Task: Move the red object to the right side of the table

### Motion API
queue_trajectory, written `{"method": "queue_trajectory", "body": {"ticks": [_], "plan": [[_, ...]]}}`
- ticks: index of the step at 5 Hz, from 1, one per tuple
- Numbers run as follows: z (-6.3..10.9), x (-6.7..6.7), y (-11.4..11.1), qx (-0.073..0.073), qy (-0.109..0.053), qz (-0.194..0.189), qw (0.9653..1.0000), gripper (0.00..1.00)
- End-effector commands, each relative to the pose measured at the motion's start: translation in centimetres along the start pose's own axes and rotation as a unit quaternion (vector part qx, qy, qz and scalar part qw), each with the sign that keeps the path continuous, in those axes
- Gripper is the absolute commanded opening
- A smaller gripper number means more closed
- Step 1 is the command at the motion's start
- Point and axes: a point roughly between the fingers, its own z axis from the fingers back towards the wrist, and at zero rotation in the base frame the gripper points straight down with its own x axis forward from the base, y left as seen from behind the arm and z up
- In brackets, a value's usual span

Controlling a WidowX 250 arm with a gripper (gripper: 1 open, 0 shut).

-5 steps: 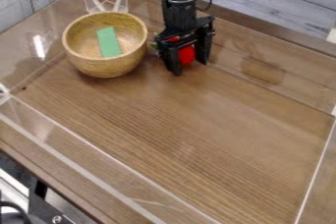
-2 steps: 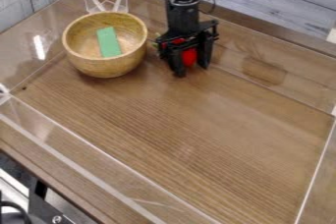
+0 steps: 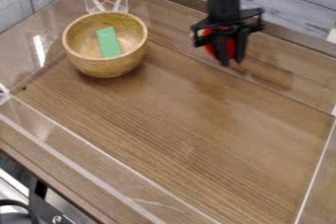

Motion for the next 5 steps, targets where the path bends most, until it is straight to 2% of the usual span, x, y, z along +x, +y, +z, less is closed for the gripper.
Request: {"method": "queue_trajectory", "body": {"ticks": [1, 2, 3, 4, 5], "plan": [[2.7, -3.2, -4.2, -0.034, -0.023, -0.065, 0.9970, 0.00], [1.5, -6.0, -6.8, -0.027, -0.017, -0.109, 0.9935, 0.00], [0.3, -6.8, -7.4, -0.018, -0.020, -0.114, 0.9932, 0.00], [-1.0, -6.3, -7.1, -0.009, -0.026, -0.102, 0.9944, 0.00], [-1.8, -6.3, -6.8, -0.004, -0.039, -0.072, 0.9967, 0.00]]}}
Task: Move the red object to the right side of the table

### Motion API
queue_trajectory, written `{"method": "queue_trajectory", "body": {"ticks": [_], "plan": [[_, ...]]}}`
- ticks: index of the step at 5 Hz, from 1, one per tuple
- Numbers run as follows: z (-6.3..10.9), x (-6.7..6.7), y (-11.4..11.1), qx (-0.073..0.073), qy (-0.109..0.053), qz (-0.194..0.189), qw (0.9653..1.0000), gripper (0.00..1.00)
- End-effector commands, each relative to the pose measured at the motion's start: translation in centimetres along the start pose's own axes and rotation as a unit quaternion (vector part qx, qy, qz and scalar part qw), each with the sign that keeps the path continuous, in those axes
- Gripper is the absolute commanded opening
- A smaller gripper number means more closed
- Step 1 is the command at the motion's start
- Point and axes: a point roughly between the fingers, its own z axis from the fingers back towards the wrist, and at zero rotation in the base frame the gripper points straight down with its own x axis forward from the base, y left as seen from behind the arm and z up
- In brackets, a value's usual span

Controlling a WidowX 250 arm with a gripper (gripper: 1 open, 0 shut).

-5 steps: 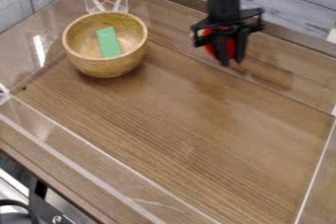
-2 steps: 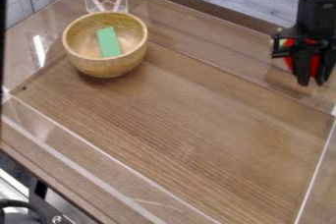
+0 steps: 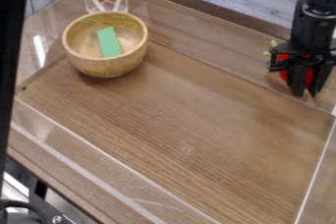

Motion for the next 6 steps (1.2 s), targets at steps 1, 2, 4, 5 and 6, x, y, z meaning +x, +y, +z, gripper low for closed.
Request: {"method": "queue_trajectory", "body": {"ticks": [1, 2, 4, 5, 6], "plan": [[1.3, -0.2, -0.6, -0.018, -0.025, 0.025, 0.9992, 0.00], [0.7, 0.5, 0.5, -0.016, -0.032, 0.029, 0.9989, 0.00], [0.8, 2.2, 2.0, -0.026, -0.052, 0.021, 0.9981, 1.00], [1.2, 3.0, 2.7, -0.038, -0.060, 0.017, 0.9973, 1.00], [1.3, 3.1, 3.0, -0.048, -0.073, 0.030, 0.9957, 1.00]]}}
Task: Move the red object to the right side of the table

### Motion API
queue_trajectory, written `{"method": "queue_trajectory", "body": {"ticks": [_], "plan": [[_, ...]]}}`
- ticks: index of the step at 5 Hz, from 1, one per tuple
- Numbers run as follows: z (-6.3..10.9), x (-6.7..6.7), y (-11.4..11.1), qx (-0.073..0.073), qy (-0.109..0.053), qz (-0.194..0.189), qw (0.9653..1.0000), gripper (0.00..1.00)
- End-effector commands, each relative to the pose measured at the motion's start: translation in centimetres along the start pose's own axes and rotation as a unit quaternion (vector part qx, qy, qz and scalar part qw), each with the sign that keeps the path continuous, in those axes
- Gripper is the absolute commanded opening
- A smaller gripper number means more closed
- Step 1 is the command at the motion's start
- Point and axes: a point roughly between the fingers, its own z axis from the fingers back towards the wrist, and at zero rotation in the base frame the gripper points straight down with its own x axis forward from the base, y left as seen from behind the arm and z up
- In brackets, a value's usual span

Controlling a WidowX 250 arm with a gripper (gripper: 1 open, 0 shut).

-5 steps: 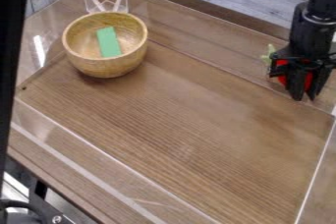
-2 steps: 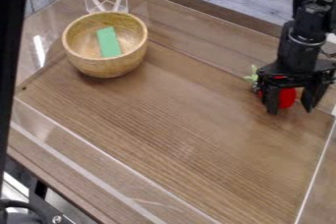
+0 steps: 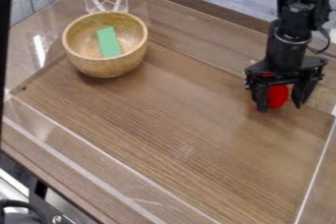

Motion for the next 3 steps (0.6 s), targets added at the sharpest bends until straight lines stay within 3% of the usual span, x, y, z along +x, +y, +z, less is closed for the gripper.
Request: {"method": "queue_trajectory", "body": {"ticks": [1, 3], "plan": [[3.0, 1.0, -0.6, -0.036, -0.031, 0.013, 0.9988, 0.00], [3.4, -0.3, -2.4, -0.050, -0.031, -0.058, 0.9966, 0.00]]}}
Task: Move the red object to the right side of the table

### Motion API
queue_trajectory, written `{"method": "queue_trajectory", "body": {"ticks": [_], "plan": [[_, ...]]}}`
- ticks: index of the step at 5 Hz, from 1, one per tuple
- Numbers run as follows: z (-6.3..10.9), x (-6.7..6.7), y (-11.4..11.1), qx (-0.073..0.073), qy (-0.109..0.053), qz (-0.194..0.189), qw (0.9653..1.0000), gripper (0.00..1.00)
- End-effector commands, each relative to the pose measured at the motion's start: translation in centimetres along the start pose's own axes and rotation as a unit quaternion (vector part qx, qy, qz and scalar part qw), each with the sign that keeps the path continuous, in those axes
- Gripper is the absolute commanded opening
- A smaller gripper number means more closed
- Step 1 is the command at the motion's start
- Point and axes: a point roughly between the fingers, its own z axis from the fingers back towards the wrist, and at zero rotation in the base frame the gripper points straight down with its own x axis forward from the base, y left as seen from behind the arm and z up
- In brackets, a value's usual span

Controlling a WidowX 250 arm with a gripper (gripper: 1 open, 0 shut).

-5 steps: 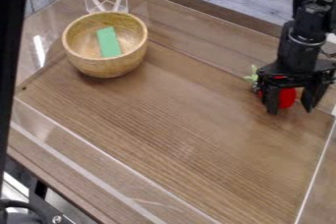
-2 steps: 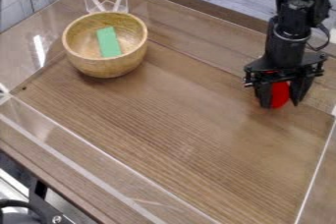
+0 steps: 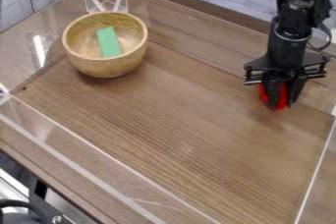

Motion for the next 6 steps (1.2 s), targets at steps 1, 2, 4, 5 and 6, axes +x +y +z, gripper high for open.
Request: {"method": "queue_trajectory", "body": {"ticks": [1, 2, 4, 5, 6], "plan": [[3.6, 0.3, -2.6, -0.047, -0.032, -0.037, 0.9977, 0.00], [3.6, -0.5, -3.4, -0.050, -0.030, -0.072, 0.9957, 0.00], [3.5, -0.9, -2.7, -0.048, -0.030, -0.106, 0.9927, 0.00], [3.4, -0.9, -2.0, -0.046, -0.028, -0.117, 0.9916, 1.00], [3.2, -0.7, -1.5, -0.040, -0.025, -0.131, 0.9903, 1.00]]}}
